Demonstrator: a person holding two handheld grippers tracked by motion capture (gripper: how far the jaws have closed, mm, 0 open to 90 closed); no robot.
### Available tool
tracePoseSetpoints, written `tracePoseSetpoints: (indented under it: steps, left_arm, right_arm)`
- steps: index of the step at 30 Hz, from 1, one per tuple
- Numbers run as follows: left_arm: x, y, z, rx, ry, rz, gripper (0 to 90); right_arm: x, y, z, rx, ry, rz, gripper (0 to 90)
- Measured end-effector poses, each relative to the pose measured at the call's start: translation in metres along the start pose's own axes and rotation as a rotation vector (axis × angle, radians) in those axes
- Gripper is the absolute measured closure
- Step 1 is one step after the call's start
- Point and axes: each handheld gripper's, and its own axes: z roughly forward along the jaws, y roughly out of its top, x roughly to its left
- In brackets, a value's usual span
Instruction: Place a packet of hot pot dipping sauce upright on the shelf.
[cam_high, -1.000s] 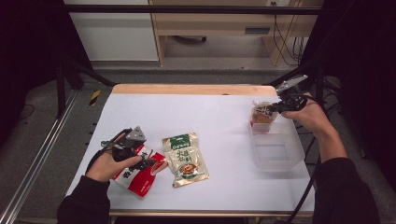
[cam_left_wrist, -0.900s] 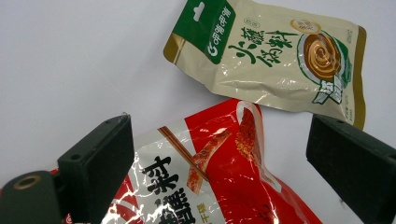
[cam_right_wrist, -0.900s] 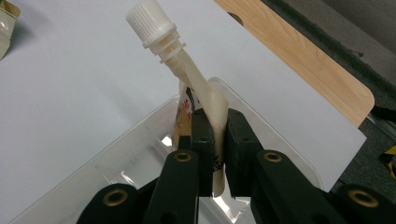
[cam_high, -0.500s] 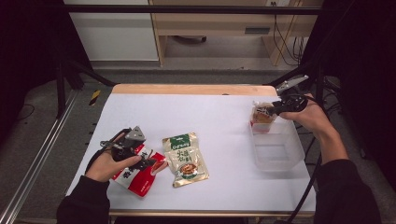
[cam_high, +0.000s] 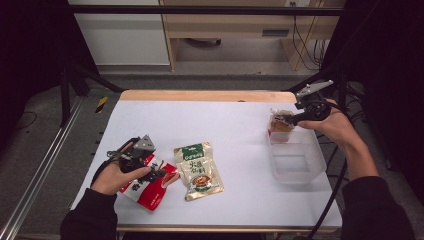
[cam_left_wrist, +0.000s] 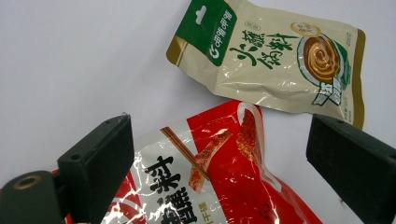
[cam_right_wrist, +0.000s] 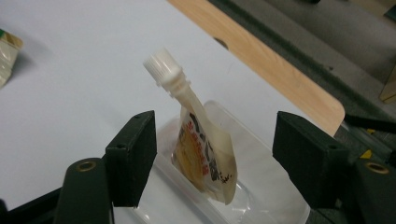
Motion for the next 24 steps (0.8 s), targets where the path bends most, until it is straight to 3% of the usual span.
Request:
tracePoseSetpoints:
  steps: [7, 11, 13, 14, 15, 16, 17, 18, 19, 20, 21, 24]
  left_arm:
    - [0.000, 0.000, 0.000, -0.001, 0.001, -0.001, 7.7]
    - [-0.002, 0.001, 0.000, 0.002, 0.001, 0.008, 7.7]
    - [-0.002, 0.001, 0.000, 0.003, 0.001, 0.011, 7.7]
    - [-0.003, 0.002, 0.000, 0.001, -0.002, 0.012, 7.7]
    - [-0.003, 0.002, 0.000, 0.001, -0.002, 0.012, 7.7]
    - [-0.004, 0.002, 0.000, -0.001, -0.001, 0.012, 7.7]
    - [-0.004, 0.003, 0.000, 0.003, -0.002, 0.018, 7.7]
    - [-0.005, 0.003, 0.000, -0.002, -0.001, 0.019, 7.7]
    - [-0.005, 0.003, 0.000, -0.002, -0.001, 0.019, 7.7]
    - [-0.005, 0.004, -0.001, -0.005, 0.000, 0.019, 7.7]
    - [-0.005, 0.004, -0.001, -0.005, 0.000, 0.019, 7.7]
    - [-0.005, 0.004, -0.002, -0.009, 0.007, 0.019, 7.8]
  right_arm:
    - [0.016, 0.011, -0.018, -0.049, -0.036, -0.017, 25.5]
    - [0.040, 0.022, -0.036, -0.102, -0.053, -0.033, 22.5]
    - [0.045, 0.024, -0.040, -0.120, -0.051, -0.034, 21.9]
    - [0.057, 0.028, -0.046, -0.156, -0.046, -0.035, 21.0]
    - [0.057, 0.028, -0.046, -0.156, -0.046, -0.035, 21.0]
    - [0.070, 0.031, -0.050, -0.176, -0.035, -0.039, 19.9]
    - [0.070, 0.031, -0.050, -0.176, -0.035, -0.039, 19.9]
    - [0.082, 0.035, -0.053, -0.191, -0.023, -0.050, 19.6]
    - [0.082, 0.035, -0.053, -0.191, -0.023, -0.050, 19.6]
    - [0.093, 0.037, -0.055, -0.199, -0.012, -0.055, 21.4]
    - [0.093, 0.037, -0.055, -0.199, -0.012, -0.055, 21.4]
    - [0.112, 0.041, -0.053, -0.207, 0.017, -0.052, 21.1]
